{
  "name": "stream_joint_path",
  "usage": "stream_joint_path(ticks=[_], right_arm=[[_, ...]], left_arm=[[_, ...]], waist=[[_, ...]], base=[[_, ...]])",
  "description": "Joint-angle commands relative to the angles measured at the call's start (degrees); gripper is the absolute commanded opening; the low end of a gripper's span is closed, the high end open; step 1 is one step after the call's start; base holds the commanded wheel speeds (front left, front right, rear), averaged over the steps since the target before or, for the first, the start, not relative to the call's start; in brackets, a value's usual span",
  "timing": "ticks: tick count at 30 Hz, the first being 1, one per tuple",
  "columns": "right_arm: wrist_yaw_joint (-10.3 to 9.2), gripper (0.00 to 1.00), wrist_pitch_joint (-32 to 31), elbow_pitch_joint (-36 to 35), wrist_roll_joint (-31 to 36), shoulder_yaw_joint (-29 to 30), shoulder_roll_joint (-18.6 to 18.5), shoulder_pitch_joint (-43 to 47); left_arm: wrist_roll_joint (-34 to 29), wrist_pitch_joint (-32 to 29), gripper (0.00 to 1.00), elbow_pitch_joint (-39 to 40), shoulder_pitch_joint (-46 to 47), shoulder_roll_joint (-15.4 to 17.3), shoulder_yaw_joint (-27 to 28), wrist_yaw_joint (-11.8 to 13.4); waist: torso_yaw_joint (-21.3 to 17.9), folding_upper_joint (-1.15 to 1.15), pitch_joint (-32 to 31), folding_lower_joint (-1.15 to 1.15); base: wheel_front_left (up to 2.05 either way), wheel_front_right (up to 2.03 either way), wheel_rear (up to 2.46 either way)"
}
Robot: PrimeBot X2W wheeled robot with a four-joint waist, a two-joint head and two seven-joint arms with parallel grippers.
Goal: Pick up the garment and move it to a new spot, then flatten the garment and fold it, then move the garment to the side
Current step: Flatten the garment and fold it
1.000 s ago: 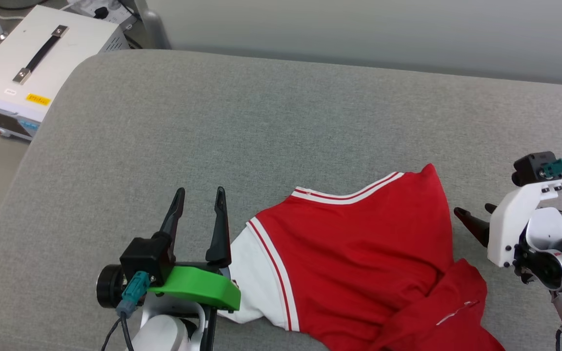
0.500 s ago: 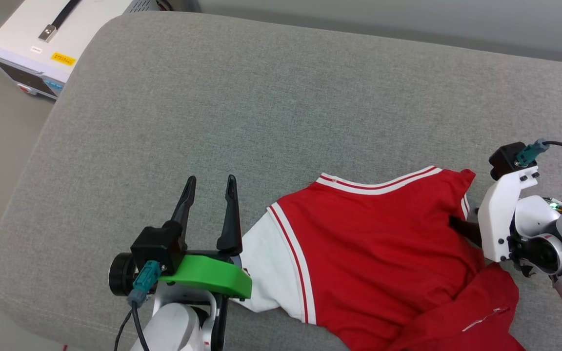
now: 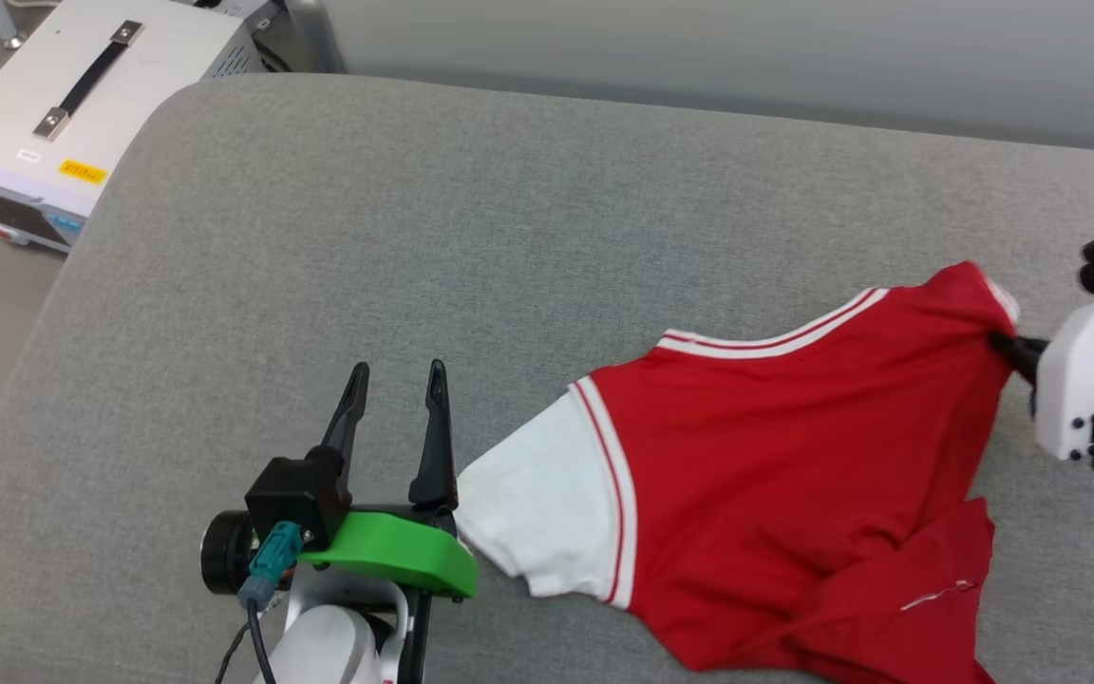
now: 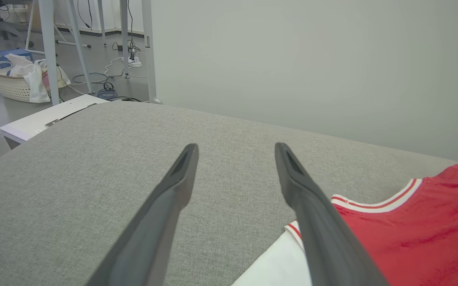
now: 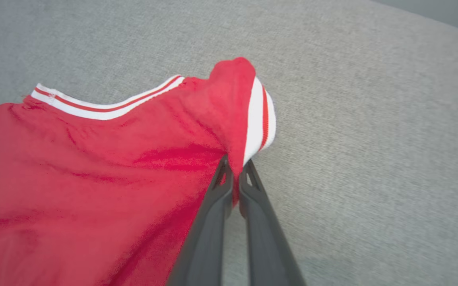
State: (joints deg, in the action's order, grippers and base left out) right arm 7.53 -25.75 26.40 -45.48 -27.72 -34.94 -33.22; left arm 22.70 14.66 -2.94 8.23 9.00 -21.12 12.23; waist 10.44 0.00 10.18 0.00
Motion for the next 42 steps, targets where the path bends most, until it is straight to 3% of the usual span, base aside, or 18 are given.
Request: stream_joint_path(ticks=[1, 6, 15, 16, 17, 20, 24, 30, 37, 42], right_arm=[[-0.04, 0.0, 0.86, -0.58, 1.23, 1.75, -1.24, 0.8], [-0.04, 0.0, 2.18, -2.32, 6.49, 12.27, -3.22, 9.97], [-0.04, 0.0, -0.17, -5.75, 10.65, 22.4, 11.84, 28.24], [-0.04, 0.29, 0.75, -6.11, 11.27, 23.67, 13.29, 28.93], [-0.04, 0.98, 1.52, -6.43, 11.84, 24.6, 14.33, 29.37], [-0.04, 1.0, 5.34, -8.35, 13.88, 27.8, 17.21, 30.54], [-0.04, 1.0, 16.57, -14.19, 18.51, 34.6, 22.02, 33.04], [-0.04, 1.0, 25.19, -21.91, 23.72, 37.46, 27.31, 36.5], [-0.04, 1.0, 26.29, -29.3, 27.34, 36.04, 29.52, 39.43], [-0.04, 1.0, 25.97, -35.08, 29.58, 33.09, 29.95, 39.86]], left_arm=[[-0.67, 0.33, 1.0, -0.06, -0.54, 0.17, 0.25, -0.49], [-0.65, 0.25, 1.0, 0.01, -1.34, 0.65, 0.14, -0.5], [-0.78, -0.83, 1.0, 0.63, -1.14, 1.27, -0.49, -0.34], [-0.82, -1.03, 1.0, 0.69, -1.09, 1.44, -0.51, -0.3], [-0.81, -1.14, 1.0, 0.7, -1.06, 1.57, -0.52, -0.31], [-0.77, -1.48, 1.0, 0.76, -0.92, 1.84, -0.63, -0.34], [-0.48, -1.76, 1.0, 0.55, -1.08, 2.38, -0.59, -0.34], [0.28, -2.0, 1.0, 0.44, -2.44, 2.94, 0.11, 0.27], [1.53, -4.64, 1.0, -0.23, -3.42, 4.16, 0.61, 0.48], [3.42, -12.02, 1.0, -2.0, -0.88, 5.88, -0.23, -1.36]], waist=[[-1.9, 0.0, -1.62, 0.0], [-3.98, 0.0, -2.3, 0.0], [-6.15, 0.0, -1.7, 0.0], [-6.35, 0.0, -1.61, 0.0], [-6.49, 0.0, -1.63, 0.0], [-6.75, 0.0, -1.79, 0.0], [-6.62, 0.0, -2.82, 0.0], [-7.06, 0.0, -4.39, 0.0], [-8.34, 0.0, -5.79, 0.0], [-10.88, 0.0, -4.29, 0.0]], base=[[0.0, 0.0, 0.0], [0.0, 0.0, 0.0], [0.0, 0.0, 0.0], [0.0, 0.0, 0.0], [0.0, 0.0, 0.0], [0.0, 0.0, 0.0], [0.0, 0.0, 0.0], [0.0, 0.0, 0.0], [0.0, 0.0, 0.0], [0.0, 0.0, 0.0]])
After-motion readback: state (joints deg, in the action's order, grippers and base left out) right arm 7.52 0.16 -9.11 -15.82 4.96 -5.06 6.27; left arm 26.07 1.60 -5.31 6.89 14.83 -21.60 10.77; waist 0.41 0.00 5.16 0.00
